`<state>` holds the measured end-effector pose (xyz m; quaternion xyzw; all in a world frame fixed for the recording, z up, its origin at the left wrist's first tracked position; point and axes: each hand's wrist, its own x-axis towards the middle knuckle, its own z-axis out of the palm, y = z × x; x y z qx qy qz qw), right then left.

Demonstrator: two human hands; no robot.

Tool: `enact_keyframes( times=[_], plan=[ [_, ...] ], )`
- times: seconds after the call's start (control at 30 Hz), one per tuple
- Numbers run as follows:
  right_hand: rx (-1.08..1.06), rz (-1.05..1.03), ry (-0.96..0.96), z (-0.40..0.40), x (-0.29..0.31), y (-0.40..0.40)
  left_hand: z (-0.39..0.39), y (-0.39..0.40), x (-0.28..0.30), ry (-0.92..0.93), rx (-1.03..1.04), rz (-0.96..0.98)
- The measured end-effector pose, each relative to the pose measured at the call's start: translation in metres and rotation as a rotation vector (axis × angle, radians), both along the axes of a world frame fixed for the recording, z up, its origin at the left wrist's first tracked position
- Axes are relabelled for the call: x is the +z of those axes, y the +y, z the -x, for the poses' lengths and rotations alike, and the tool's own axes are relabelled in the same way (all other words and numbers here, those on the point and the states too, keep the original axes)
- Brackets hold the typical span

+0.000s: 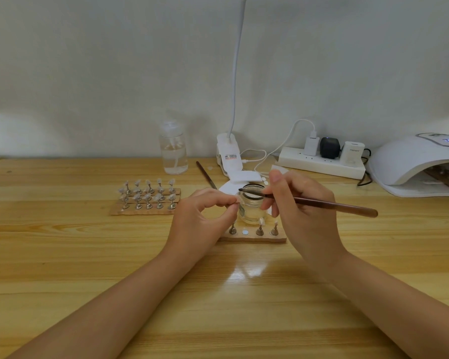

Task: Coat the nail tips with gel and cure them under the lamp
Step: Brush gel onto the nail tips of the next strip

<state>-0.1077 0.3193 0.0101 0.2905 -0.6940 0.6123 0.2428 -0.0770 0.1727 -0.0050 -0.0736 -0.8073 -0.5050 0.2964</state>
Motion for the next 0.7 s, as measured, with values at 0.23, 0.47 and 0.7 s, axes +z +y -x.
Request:
enact_keyframes(
  times=[0.23, 0.47, 0.7],
  plan=[
    [0.012, -0.042, -0.036, 0.002, -0.0021, -0.0011, -0.0005, 0.0007, 0.0009, -0.017, 0.001, -0.004],
    [0.023, -0.001, -0.048, 0.0005, -0.0001, 0.0015, -0.0007, 0.0008, 0.0013, -0.01, 0.019, 0.001],
    [0.005, 0.063, -0.036, 0.0008, 0.003, 0.0009, -0.0005, 0.0004, 0.0011, -0.004, 0.014, 0.02]
  ],
)
